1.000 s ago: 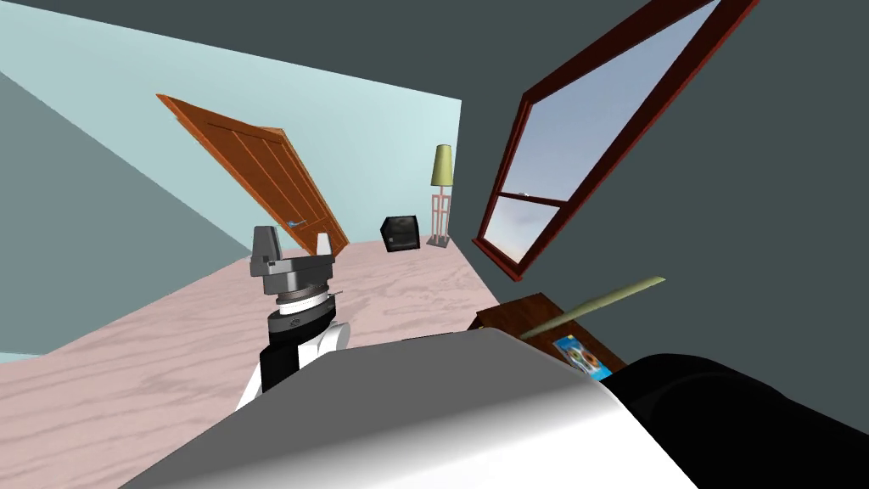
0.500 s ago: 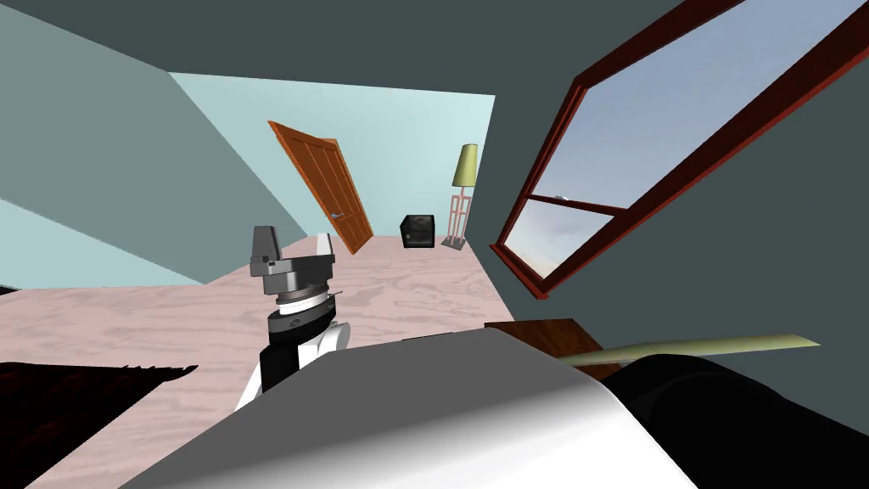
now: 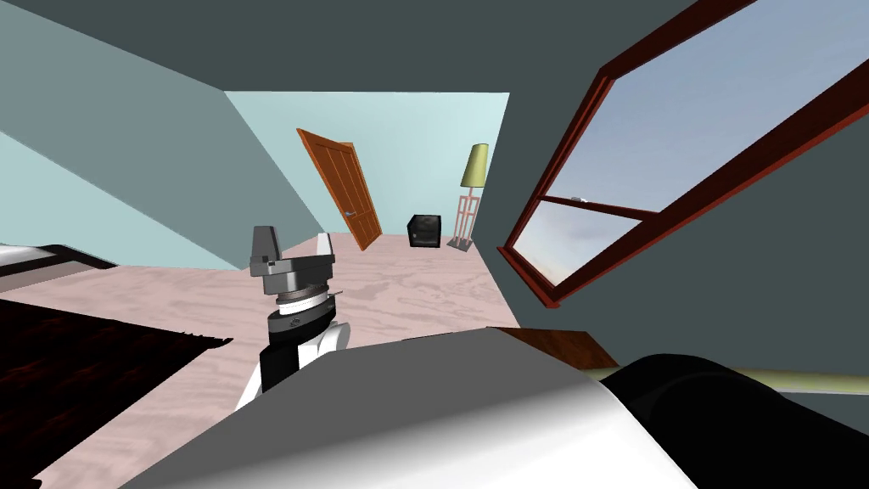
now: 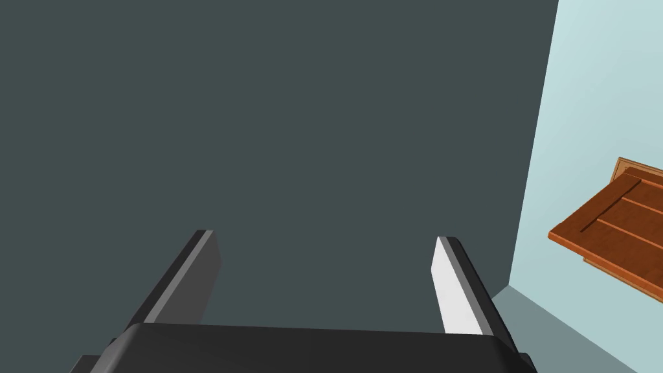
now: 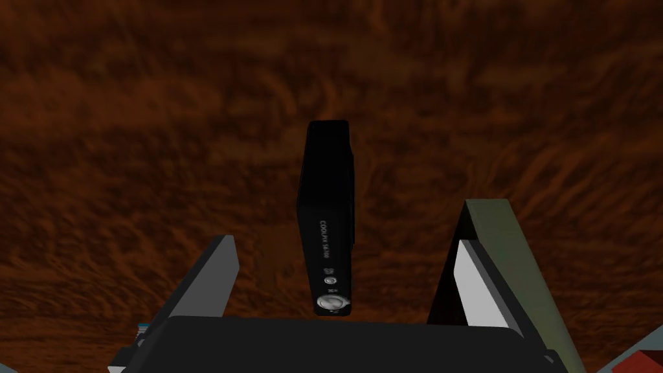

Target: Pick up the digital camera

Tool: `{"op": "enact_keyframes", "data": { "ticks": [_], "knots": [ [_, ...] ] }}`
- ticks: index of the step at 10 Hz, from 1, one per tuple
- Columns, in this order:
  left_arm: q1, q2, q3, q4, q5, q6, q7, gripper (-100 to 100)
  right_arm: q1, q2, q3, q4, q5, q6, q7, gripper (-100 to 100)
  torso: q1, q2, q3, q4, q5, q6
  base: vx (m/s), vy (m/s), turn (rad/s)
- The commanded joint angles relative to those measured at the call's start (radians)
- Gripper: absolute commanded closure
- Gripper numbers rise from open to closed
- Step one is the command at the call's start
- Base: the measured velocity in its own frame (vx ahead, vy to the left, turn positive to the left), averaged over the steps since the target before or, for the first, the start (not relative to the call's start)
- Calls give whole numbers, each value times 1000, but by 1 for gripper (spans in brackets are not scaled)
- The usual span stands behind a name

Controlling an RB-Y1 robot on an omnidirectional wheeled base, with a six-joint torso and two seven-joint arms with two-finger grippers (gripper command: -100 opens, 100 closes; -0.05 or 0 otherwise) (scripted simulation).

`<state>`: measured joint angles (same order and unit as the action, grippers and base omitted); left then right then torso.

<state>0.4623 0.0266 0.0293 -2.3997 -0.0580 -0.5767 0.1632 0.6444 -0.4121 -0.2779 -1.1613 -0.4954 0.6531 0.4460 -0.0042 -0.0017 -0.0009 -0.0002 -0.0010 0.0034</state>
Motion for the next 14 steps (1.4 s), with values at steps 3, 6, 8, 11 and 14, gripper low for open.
{"op": "enact_keyframes", "data": {
  "ticks": [3, 6, 8, 11, 14],
  "knots": [
    [0, 0, 0, 0, 0, 0, 0, 0, -31, 14, 14, 51, 26, -34, -16, -100, 1, 0, 0, 0, 0, 0, -11, -22, 6],
    [0, 0, 0, 0, 0, 0, 0, 0, -63, 29, 29, 102, 52, -68, -33, -100, 0, 0, 0, 0, 0, 0, -20, -37, 13],
    [0, 0, 0, 0, 0, 0, 0, 0, -56, 26, 26, 91, 48, -61, -30, 100, 1, 0, 0, 0, 0, 0, -6, -9, 3],
    [0, 0, 0, 0, 0, 0, 0, 0, -56, 27, 26, 92, 48, -60, -30, 100, 2, -1, 0, 0, 0, -1, 0, 0, 0],
    [0, 0, 0, 0, 0, 0, 0, 0, -38, 17, 17, 61, 31, -41, -20, 100, 2, -1, 0, 0, 0, 0, 5, 8, -5]
  ]
}}
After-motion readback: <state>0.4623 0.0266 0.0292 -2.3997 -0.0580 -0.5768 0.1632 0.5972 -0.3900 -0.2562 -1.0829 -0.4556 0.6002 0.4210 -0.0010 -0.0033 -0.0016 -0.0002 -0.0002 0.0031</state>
